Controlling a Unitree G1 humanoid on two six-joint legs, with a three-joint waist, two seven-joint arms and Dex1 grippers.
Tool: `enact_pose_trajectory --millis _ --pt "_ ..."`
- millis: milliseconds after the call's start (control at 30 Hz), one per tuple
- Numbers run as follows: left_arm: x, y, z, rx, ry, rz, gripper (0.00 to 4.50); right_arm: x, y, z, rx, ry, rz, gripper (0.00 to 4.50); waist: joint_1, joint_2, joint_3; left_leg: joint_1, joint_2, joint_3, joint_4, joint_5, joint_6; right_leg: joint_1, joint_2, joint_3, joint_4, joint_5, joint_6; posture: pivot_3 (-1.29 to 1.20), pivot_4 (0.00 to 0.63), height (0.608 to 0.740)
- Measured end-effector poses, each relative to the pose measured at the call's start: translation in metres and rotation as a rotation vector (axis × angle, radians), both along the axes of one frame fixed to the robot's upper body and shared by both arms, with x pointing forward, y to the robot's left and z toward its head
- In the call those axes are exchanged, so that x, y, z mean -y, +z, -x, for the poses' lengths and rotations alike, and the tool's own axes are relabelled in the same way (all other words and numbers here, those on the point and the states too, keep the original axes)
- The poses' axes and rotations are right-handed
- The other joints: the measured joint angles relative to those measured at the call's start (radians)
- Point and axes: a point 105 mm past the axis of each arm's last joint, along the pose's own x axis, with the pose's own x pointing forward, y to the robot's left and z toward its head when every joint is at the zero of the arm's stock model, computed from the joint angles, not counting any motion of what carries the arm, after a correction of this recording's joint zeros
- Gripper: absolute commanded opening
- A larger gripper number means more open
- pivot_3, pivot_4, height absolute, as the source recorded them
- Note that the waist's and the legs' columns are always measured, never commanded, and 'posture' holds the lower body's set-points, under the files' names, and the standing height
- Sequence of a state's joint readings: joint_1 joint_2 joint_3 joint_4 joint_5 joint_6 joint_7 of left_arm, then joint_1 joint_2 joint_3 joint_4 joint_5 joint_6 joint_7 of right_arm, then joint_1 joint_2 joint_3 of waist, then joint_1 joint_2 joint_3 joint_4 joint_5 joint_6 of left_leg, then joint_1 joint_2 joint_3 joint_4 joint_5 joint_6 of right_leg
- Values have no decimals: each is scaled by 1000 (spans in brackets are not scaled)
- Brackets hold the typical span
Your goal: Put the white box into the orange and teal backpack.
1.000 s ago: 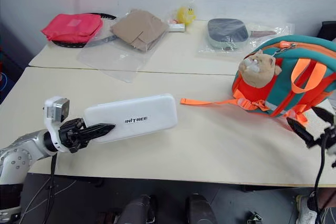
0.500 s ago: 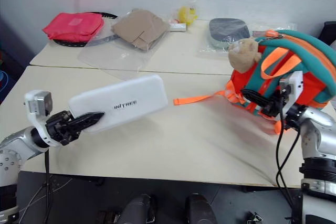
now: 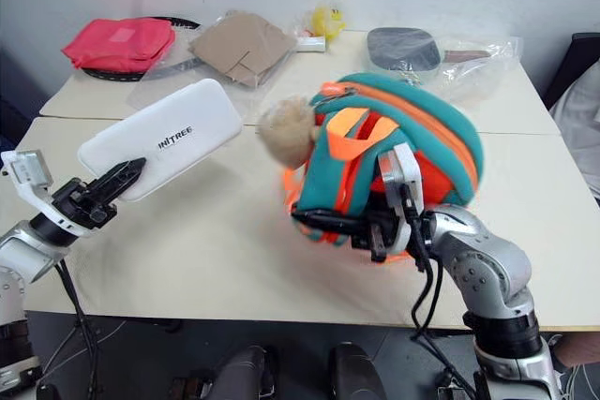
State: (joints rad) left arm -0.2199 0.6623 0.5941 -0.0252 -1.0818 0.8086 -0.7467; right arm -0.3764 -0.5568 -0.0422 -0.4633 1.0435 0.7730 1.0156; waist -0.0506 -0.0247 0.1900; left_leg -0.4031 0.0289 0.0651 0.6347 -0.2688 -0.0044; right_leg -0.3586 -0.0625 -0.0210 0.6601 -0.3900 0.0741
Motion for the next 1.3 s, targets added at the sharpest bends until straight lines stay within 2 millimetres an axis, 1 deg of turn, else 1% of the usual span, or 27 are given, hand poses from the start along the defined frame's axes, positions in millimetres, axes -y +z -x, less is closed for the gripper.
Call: enact_pose_trajectory --millis 67,167,233,333,400,500,600,700,767,867,967,1000,1067,1100,1167,1233,1267,1300 --pt "-1 6 6 27 -13 15 1264 8 0 5 -42 28 49 14 0 -1 0 0 0 0 1 -1 1 0 0 0 -2 0 0 0 150 740" --pt "4 25 24 120 -63 18 1264 30 -2 1 -69 -16 137 14 2 -2 1 -1 0 -1 0 -1 2 0 0 -1 -5 0 0 0 150 740" --pt "11 37 37 166 -106 -3 1264 41 -5 -8 -78 -73 169 14 0 -2 1 -1 0 -1 0 -1 2 0 0 -1 -5 0 0 0 150 740" --pt "28 50 53 210 -179 -13 1264 49 -11 -20 -115 -127 168 14 1 -2 1 0 0 -1 0 -1 3 0 0 -1 -3 0 0 0 150 740" --pt "37 54 56 228 -209 -42 1264 51 -13 -23 -127 -138 170 14 3 -2 1 0 0 -1 1 0 4 1 0 -1 -3 0 0 0 150 740" --pt "55 58 45 274 -241 -83 1264 54 -16 -20 -142 -107 213 14 21 -2 1 0 0 -1 1 0 5 1 1 -1 -2 0 0 0 150 740" --pt "75 54 29 297 -295 -155 1264 62 -21 -19 -163 -93 260 14 29 -2 1 0 -1 -1 2 1 4 2 1 0 -3 0 0 0 150 740" --pt "85 43 17 293 -342 -228 1264 67 -23 -22 -178 -99 268 14 25 -2 1 -1 -1 0 2 2 2 1 1 0 -3 0 0 0 150 740" --pt "89 36 17 289 -382 -284 1264 69 -25 -24 -187 -111 270 14 19 -2 1 -1 0 1 2 2 1 0 2 1 -3 0 0 0 150 740" --pt "93 31 12 310 -414 -343 1264 71 -27 -25 -191 -122 274 14 23 -2 1 -1 0 0 2 2 1 0 2 0 -3 0 0 0 150 740" --pt "98 19 8 296 -450 -398 1264 72 -31 -24 -203 -127 277 14 25 -2 1 -1 0 0 3 2 1 1 2 0 -3 0 0 0 150 740" --pt "103 15 8 291 -475 -420 1264 72 -33 -24 -212 -129 277 14 27 -2 1 -1 0 0 4 1 2 2 1 0 -3 0 1 0 150 740" --pt "116 18 -1 305 -496 -470 1264 72 -34 -23 -214 -128 275 14 36 -2 1 -2 0 -1 7 -1 6 2 1 0 -3 1 2 0 150 740" --pt "119 19 -3 313 -502 -483 1264 72 -34 -23 -214 -128 275 14 37 -2 1 -2 0 -1 8 -1 6 2 1 0 -2 1 2 0 150 740" --pt "140 25 -14 326 -538 -518 1264 73 -34 -24 -214 -134 273 14 49 -2 1 -3 0 -1 11 -1 6 3 1 -1 -2 1 2 0 150 740" --pt "172 32 -24 349 -598 -584 1264 73 -33 -24 -201 -129 272 14 59 -2 1 -4 -1 -2 13 -1 6 3 1 -1 -2 2 3 0 150 740" --pt "191 34 -31 366 -620 -626 1264 73 -33 -24 -198 -123 274 14 62 -2 1 -4 -1 0 13 -1 6 3 1 0 -3 2 4 0 150 740" --pt "206 34 -35 376 -637 -651 1264 71 -33 -23 -193 -113 276 14 62 -2 1 -4 -2 1 13 -1 7 3 1 1 -3 3 5 0 150 740"
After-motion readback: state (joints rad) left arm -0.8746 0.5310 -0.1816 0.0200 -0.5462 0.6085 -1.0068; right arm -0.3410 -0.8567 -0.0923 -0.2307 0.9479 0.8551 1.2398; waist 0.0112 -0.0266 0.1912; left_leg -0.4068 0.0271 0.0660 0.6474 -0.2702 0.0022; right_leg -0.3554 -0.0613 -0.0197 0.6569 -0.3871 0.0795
